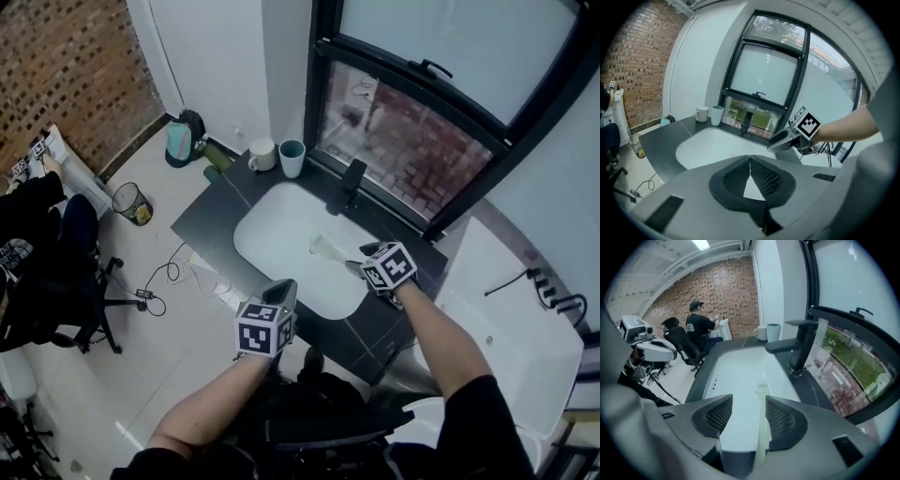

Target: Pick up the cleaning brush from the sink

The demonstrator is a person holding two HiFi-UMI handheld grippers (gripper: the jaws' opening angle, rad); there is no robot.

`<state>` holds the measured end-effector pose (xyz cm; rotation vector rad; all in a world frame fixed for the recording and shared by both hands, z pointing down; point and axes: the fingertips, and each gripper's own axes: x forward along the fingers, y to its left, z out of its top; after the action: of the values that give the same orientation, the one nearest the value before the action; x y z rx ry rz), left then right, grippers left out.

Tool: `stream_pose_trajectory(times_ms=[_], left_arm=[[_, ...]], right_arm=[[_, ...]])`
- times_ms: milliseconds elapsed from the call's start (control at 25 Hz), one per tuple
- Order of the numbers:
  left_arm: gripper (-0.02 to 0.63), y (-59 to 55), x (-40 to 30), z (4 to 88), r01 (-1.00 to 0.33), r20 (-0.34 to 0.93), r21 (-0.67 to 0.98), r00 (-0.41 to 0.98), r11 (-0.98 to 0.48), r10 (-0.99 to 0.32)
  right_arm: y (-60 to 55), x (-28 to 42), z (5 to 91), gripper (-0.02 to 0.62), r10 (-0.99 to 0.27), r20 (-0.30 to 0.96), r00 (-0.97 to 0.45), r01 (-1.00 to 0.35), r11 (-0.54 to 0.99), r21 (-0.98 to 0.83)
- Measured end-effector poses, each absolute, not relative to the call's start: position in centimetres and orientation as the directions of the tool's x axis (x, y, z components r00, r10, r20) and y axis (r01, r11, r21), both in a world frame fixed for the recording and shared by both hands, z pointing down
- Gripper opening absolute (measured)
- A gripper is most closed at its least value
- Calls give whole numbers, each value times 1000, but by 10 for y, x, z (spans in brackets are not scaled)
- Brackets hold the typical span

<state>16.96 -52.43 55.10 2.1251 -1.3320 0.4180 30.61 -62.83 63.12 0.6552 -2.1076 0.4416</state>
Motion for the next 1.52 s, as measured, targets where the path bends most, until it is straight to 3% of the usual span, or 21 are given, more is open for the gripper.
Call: stream_pose_trajectory(times_ms=[200, 480, 680, 720, 760, 840, 1280, 1520], left_arm=[[8, -563, 188, 619, -908, 646, 359, 408, -215, -645], [8, -614, 169, 651, -921, 660, 343, 376, -185, -651], [8, -624, 152, 660, -910, 649, 372, 396, -183, -650], [8, -625, 147, 661, -911, 647, 374, 391, -175, -655], [8, -626, 141, 662, -914, 643, 369, 381, -167, -664], [8, -630, 131, 659, -924, 635, 353, 353, -149, -687], [8, -627, 120, 652, -925, 633, 352, 346, -140, -693], [8, -616, 124, 630, -932, 619, 328, 336, -155, -710]], right_arm=[[-657, 325, 721, 215, -155, 915, -372, -575, 813, -96], [-684, 309, 778, 215, -40, 964, -262, -535, 837, -110], [-688, 306, 806, 179, -2, 989, -149, -564, 822, -83], [-691, 302, 808, 132, -11, 990, -139, -563, 824, -70], [-694, 295, 808, 74, -23, 988, -151, -563, 824, -67], [-702, 281, 802, 66, -42, 979, -199, -577, 812, -82], [-706, 289, 792, 61, -78, 978, -196, -663, 745, -73], [-687, 279, 759, 61, -92, 950, -299, -626, 771, -122]])
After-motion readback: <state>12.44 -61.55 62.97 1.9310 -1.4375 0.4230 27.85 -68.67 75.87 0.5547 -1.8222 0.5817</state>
